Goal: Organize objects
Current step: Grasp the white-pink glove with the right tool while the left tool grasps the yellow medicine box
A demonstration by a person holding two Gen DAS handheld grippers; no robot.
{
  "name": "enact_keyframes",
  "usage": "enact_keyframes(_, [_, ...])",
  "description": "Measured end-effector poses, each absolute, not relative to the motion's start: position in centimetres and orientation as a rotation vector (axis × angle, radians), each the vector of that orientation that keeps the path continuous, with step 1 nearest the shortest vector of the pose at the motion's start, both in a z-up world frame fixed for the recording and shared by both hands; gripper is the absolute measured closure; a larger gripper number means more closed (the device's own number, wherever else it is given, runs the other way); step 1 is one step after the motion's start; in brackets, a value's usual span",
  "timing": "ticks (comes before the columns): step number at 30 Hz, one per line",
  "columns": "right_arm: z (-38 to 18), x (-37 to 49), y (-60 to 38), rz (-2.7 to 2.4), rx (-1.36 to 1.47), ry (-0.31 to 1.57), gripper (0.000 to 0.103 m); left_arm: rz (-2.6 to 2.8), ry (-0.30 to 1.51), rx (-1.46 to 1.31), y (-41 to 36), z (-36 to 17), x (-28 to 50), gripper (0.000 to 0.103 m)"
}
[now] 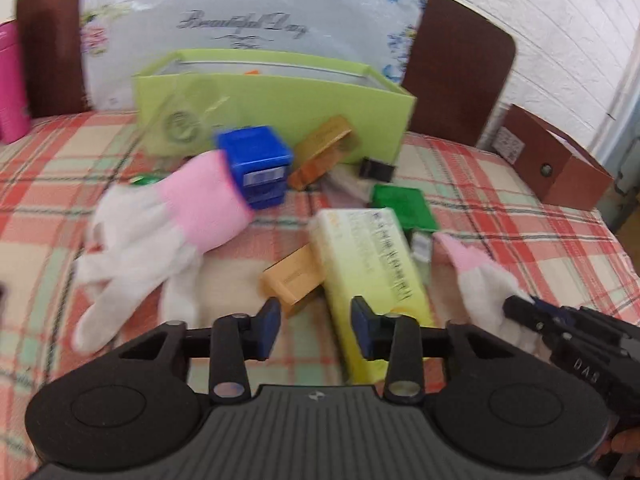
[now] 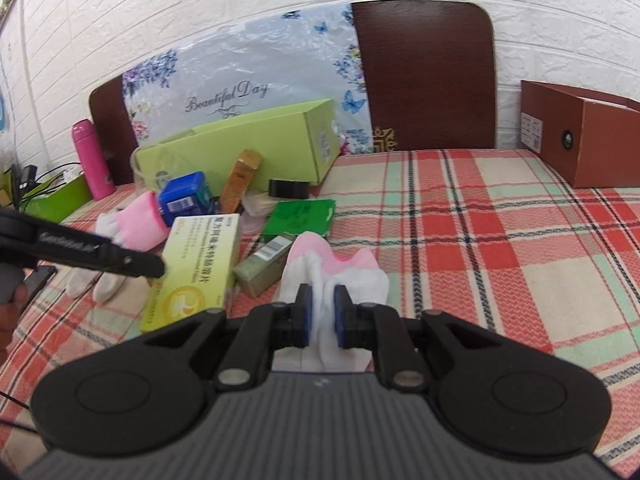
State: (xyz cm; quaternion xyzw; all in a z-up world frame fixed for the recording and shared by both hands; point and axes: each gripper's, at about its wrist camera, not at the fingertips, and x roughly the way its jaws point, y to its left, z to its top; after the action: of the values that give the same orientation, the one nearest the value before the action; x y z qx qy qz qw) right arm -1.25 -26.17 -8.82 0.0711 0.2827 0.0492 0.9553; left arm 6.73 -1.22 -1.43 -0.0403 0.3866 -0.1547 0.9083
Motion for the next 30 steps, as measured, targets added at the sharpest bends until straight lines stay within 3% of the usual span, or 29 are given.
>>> enact_keyframes(1, [-8.9, -1.3, -26.0, 0.104, 0.143, 0.576, 0.091, -0.289, 0.790, -0.104, -0.9, -1.4, 6.2, 0.034])
enact_keyframes(3, [-9.0, -1.2, -25.6, 0.102, 0.137, 0.581, 0.089, -0.242, 0.763, -0.156, -0.9, -1.0, 5.7, 0.024])
enact_keyframes(6, [-9.1, -1.0, -25.7, 0.090, 0.141, 0.585, 0.086, -0.263, 0.749, -0.181, -2.8, -0.7, 6.0, 0.024])
enact_keyframes(10, [-9.0, -1.5, -26.1, 0.072, 0.152, 0.574, 0.072, -0.270, 0.735, -0.074, -7.0, -1.5, 6.5, 0.024])
enact_keyframes(16, [-9.4, -1.9, -27.1, 0.052, 0.197, 0.592, 0.067, -0.257, 0.773, 0.134, -10.9, -4.6, 8.3, 0.022])
enact_keyframes(21, [-9.5, -2.0, -27.1, 0.058, 0.200, 0.594, 0.064, -0.401, 0.809, 0.076, -7.5, -4.6, 7.2, 0.029])
enact_keyframes(26, [-9.5, -1.8, -26.9, 0.066, 0.181, 0.592, 0.055, -0.350, 0.835, 0.110, -3.3, -4.6, 4.3, 0.029])
enact_keyframes(30, [-9.7, -1.3, -26.5, 0.071, 0.167, 0.602, 0.052, -0.279, 0.777, 0.120, -2.3, -3.8, 3.4, 0.023])
